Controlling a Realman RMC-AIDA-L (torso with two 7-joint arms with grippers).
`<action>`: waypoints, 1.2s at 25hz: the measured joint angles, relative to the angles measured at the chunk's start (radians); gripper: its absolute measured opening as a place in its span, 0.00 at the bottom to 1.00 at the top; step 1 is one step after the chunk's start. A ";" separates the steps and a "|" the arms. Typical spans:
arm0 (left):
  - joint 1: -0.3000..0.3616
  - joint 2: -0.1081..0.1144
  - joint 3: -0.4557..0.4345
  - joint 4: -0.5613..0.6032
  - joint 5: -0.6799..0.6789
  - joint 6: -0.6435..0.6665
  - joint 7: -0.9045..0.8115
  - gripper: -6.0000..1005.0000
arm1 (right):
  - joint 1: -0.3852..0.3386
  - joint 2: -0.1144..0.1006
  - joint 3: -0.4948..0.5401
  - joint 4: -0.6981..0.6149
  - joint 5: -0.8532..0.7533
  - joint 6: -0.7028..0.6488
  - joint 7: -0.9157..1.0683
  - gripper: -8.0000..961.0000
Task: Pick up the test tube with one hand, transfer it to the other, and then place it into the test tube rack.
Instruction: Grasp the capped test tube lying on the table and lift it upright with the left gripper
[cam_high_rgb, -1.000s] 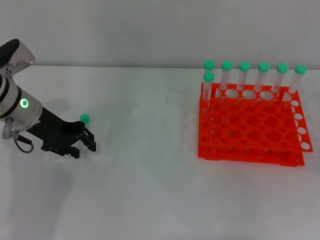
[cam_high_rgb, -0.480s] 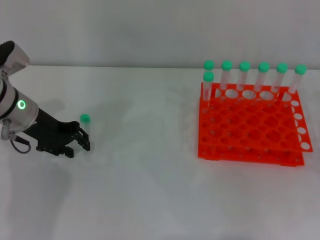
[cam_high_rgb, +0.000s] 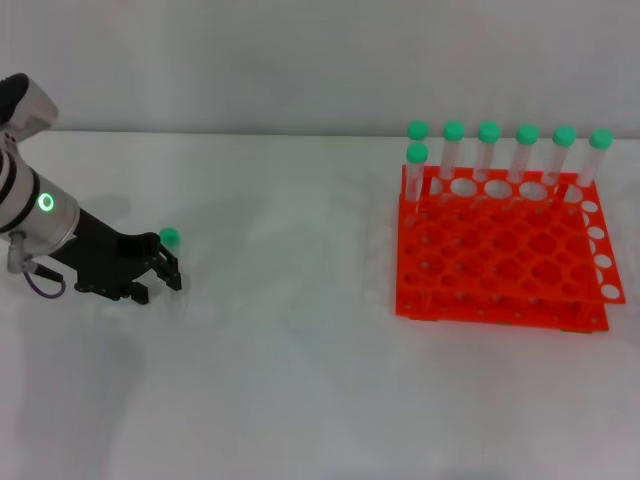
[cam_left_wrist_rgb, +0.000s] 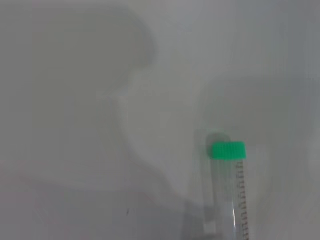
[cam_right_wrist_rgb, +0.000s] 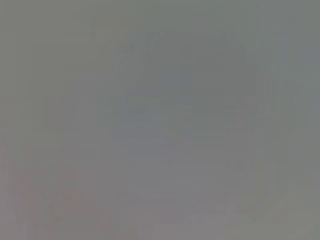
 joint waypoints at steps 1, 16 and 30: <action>0.000 0.000 0.000 0.001 -0.002 -0.002 0.000 0.46 | 0.001 0.000 0.000 0.000 0.000 0.000 0.000 0.86; -0.008 -0.010 0.000 0.016 0.029 -0.006 0.006 0.46 | 0.008 0.000 0.000 -0.002 0.000 -0.001 0.000 0.86; -0.007 -0.011 0.000 0.017 0.020 -0.013 -0.010 0.20 | 0.010 0.000 0.000 -0.002 0.000 -0.008 0.000 0.85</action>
